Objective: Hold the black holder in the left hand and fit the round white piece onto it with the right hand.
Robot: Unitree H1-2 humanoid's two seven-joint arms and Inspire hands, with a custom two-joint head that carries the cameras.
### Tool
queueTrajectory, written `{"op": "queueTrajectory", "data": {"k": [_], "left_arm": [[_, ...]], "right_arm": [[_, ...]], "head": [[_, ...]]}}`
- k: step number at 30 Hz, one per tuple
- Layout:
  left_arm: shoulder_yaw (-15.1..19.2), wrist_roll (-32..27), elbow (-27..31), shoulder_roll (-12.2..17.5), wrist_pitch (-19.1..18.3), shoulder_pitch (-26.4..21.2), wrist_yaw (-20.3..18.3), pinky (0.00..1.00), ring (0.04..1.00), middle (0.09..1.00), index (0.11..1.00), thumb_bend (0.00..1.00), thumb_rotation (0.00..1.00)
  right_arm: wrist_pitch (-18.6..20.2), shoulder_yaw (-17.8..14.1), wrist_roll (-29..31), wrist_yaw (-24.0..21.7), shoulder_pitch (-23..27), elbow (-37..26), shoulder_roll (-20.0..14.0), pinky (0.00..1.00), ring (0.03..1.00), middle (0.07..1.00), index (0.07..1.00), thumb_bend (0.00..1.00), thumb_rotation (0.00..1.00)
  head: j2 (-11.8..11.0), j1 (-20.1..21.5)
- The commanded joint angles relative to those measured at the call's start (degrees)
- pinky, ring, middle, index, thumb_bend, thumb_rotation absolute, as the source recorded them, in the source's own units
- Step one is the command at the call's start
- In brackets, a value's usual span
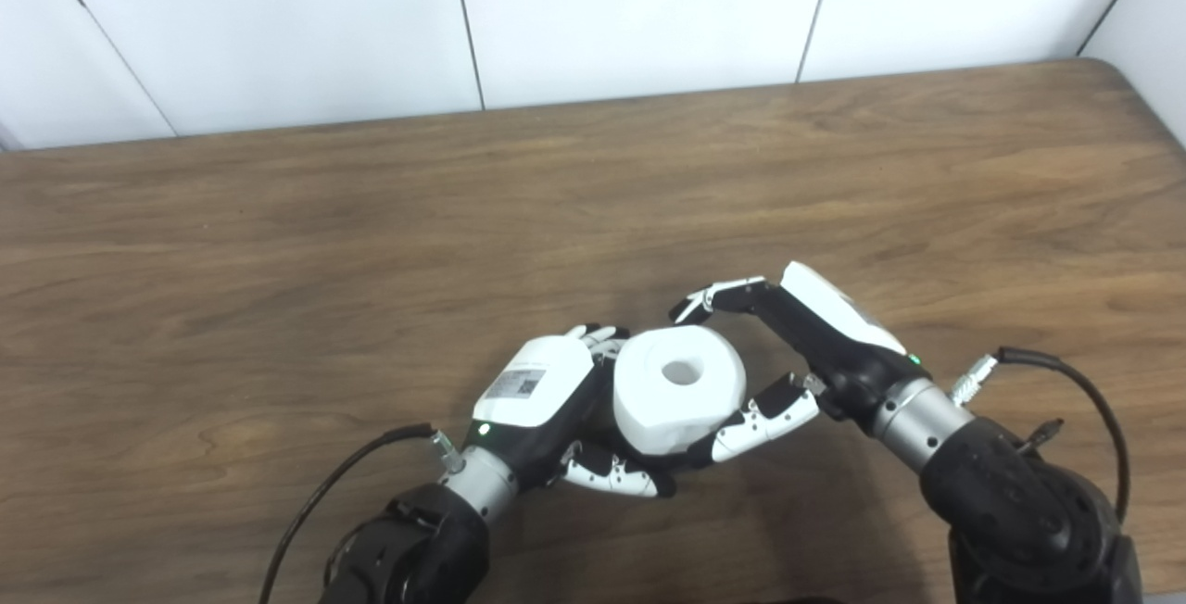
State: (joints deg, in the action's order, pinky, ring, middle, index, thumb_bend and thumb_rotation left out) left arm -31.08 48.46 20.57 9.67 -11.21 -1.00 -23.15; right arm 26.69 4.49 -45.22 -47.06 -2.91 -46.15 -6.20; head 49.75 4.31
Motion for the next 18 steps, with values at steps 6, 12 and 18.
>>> {"op": "queueTrajectory", "data": {"k": [6,12,18], "left_arm": [[-0.9,0.4,-0.7,-0.3,-1.9,0.6,-3.3,0.94,0.926,0.849,0.488,0.51,0.05],[-0.9,0.8,-0.7,-0.6,-1.6,0.7,-3.0,0.94,0.921,0.844,0.488,0.51,0.05],[-0.8,0.7,-0.9,-0.8,-1.6,0.5,-3.0,0.93,0.92,0.844,0.488,0.51,0.05]], "right_arm": [[-0.5,1.8,1.4,4.1,-0.1,-0.3,-1.8,0.86,0.858,0.76,0.484,0.52,0.14],[-1.7,3.5,1.2,6.5,-1.0,0.3,-3.2,0.89,0.854,0.76,0.484,0.52,0.14],[-1.5,5.2,1.7,8.0,-2.1,0.2,-4.0,0.92,0.859,0.765,0.484,0.52,0.14]], "head": [[0.3,-0.3],[0.6,-0.6],[0.9,-0.8]]}}
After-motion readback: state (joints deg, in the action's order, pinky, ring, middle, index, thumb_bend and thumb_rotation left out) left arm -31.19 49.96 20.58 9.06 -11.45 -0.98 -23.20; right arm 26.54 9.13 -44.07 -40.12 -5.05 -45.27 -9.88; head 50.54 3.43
